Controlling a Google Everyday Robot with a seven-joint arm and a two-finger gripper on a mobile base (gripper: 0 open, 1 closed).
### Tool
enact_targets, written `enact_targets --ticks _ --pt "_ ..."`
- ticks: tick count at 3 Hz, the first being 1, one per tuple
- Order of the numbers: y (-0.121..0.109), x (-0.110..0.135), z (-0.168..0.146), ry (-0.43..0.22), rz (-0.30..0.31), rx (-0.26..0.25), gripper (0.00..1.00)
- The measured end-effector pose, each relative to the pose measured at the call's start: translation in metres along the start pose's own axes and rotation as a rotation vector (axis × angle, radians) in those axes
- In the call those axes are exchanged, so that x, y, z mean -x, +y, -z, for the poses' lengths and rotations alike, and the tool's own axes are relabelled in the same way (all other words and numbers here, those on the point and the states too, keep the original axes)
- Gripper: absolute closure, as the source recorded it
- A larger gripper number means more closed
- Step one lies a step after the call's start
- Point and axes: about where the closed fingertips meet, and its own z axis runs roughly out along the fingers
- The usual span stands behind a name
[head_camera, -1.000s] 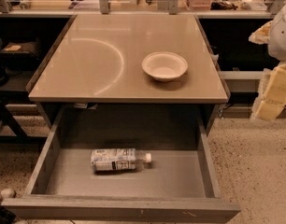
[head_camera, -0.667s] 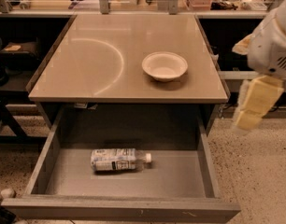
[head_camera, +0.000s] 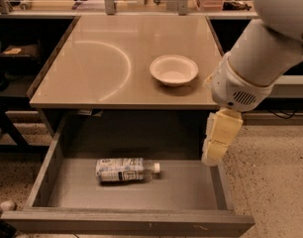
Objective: Pick blue plastic bottle from top drawer and place on counter
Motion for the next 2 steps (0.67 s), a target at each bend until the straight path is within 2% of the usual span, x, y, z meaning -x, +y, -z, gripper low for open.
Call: enact_targets --ticks 1,2 --pt "0.0 0.0 -0.001 -0.001 0.0 0.003 0.0" --pt "0.01 0.014 -0.02 -0.032 0.017 0.02 0.0"
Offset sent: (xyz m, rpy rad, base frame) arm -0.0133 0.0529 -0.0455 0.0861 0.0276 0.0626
